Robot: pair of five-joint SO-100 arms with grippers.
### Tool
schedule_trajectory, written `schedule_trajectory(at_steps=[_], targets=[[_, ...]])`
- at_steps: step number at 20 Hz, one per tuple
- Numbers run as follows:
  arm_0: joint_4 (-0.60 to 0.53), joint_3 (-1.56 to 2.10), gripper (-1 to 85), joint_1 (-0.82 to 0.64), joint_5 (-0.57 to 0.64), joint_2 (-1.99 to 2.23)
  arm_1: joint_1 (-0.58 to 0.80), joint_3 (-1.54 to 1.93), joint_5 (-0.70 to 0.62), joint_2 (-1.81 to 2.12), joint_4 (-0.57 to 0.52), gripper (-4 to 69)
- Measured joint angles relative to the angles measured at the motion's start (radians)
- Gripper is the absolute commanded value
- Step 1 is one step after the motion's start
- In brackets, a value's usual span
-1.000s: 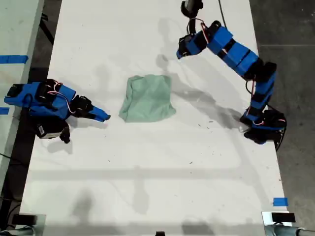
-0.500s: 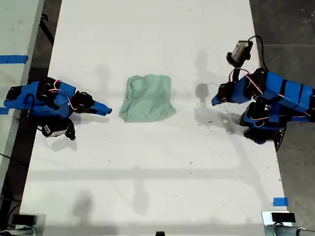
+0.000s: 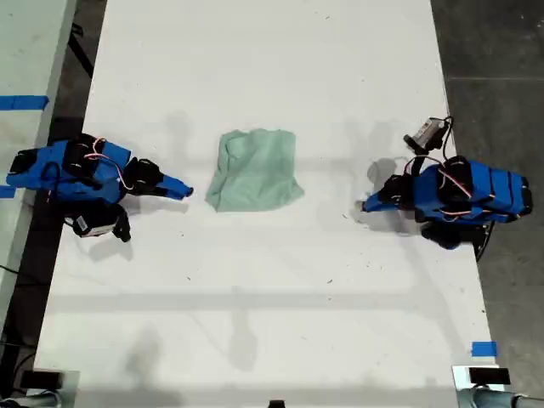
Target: Fold tshirt
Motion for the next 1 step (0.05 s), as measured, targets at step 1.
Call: schedule_trajectory(at_steps=[1], targets=[[0.0, 0.0, 11.7, 0.0, 0.0, 0.0, 0.002, 0.0, -0.057, 0.0, 0.003, 5.9]])
